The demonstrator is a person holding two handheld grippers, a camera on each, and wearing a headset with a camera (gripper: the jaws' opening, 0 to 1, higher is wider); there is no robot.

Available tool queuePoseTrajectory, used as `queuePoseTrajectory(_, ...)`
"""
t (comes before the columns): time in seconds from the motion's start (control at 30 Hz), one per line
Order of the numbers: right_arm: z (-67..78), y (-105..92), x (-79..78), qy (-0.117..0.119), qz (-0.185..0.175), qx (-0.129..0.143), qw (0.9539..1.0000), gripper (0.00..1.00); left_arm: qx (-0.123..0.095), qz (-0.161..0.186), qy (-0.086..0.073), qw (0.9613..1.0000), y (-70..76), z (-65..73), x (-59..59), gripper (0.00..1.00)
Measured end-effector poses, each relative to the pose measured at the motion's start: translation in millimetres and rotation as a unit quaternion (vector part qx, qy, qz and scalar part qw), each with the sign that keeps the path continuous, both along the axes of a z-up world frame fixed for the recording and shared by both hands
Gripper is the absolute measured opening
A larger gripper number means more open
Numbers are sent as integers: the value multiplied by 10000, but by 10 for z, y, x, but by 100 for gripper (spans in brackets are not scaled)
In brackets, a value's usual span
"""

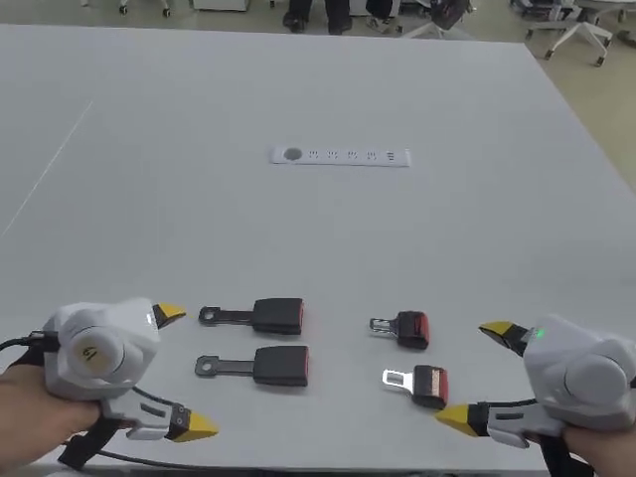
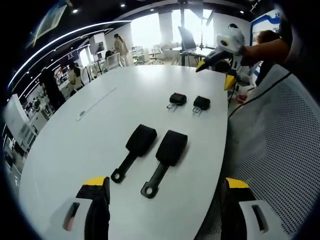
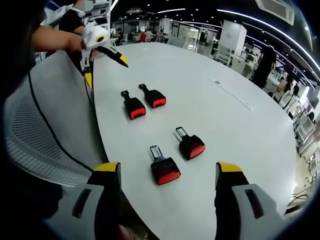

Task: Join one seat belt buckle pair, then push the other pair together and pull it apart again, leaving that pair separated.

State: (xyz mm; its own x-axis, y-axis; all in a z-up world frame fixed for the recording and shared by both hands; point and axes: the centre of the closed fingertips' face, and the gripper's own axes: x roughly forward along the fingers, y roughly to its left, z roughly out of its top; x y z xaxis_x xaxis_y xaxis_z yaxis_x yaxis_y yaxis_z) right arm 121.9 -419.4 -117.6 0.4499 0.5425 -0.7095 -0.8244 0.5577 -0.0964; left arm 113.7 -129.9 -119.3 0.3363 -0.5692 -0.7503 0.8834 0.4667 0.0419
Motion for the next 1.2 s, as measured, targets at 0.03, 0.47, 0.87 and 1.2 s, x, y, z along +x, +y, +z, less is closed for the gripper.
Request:
queuePoseTrajectory(0.03, 5, -7, -1, 11, -33, 56, 10000, 78, 0, 6, -3, 10000, 1, 9, -12, 98)
queuePoseTrajectory(0.47, 149, 15, -24, -70, -132, 76, 9999, 93, -8, 112, -110, 9999, 20, 94, -88, 100)
queuePoseTrajectory(0.87, 220, 64, -60, -83, -80, 108, 9999, 88, -19, 169, -127, 9998, 59, 69, -119, 100)
queuePoseTrajectory(1.2, 251, 61, -58, -161, -44, 36, 9999, 87, 96, 114, -163, 9998, 57, 49, -145, 100)
